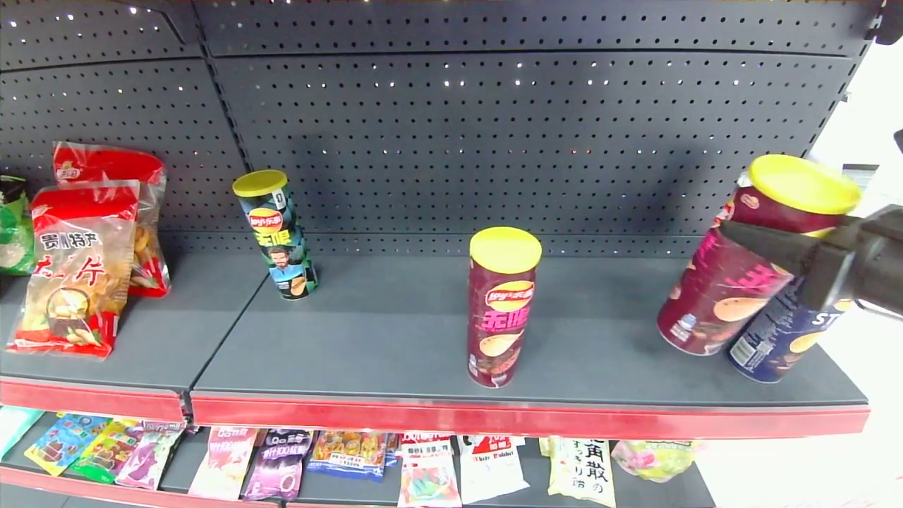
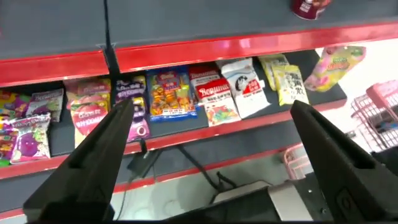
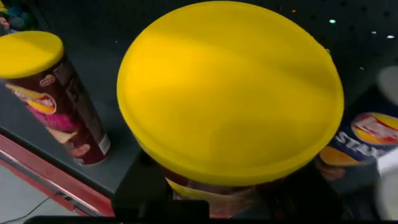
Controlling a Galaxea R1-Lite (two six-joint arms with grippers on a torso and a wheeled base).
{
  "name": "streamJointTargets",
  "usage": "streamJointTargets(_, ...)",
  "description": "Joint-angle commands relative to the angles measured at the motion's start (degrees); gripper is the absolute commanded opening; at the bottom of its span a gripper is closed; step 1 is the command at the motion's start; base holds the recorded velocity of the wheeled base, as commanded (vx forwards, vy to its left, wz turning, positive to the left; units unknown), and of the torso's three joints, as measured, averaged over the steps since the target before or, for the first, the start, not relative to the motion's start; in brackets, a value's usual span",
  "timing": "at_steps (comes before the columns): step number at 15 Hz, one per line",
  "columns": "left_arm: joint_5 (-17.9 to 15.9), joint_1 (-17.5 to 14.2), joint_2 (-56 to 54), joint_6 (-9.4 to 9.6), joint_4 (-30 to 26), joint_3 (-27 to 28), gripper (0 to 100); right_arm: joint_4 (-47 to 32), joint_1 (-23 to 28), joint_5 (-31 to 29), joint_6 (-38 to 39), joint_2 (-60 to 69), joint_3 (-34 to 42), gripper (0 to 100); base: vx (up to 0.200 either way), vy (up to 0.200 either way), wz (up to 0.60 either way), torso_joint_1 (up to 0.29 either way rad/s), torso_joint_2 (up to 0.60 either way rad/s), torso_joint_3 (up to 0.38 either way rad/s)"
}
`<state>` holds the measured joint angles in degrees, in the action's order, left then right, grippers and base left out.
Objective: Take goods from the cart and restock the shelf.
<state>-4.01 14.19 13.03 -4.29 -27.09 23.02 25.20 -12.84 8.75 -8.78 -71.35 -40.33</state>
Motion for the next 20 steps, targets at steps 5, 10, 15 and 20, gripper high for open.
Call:
streamJointTargets(5, 1.6, -8.1, -6.8, -0.72, 0.2, -6.5, 100, 1.8, -1.1, 5.3, -0.1, -21.3, -14.1, 0, 0.000, 0.000, 0.00, 0.000, 0.00, 0.000)
streamJointTargets(10, -2.8, -8.1, -7.5, 0.42, 19.6, -18.4, 100, 2.0, -3.8, 6.2, -0.3, -30.3, -21.2, 0, 0.000, 0.000, 0.00, 0.000, 0.00, 0.000)
streamJointTargets(15, 6.6, -10.1, -7.8, 0.51, 24.5, -20.6, 100, 1.9, -6.0, 6.4, -0.1, -34.8, -26.2, 0, 0.000, 0.000, 0.00, 0.000, 0.00, 0.000)
streamJointTargets(20, -6.0, -10.2, -7.8, 4.38, 29.5, -22.9, 100, 2.0, -7.3, 6.5, 0.0, -37.1, -28.5, 0, 0.000, 0.000, 0.00, 0.000, 0.00, 0.000)
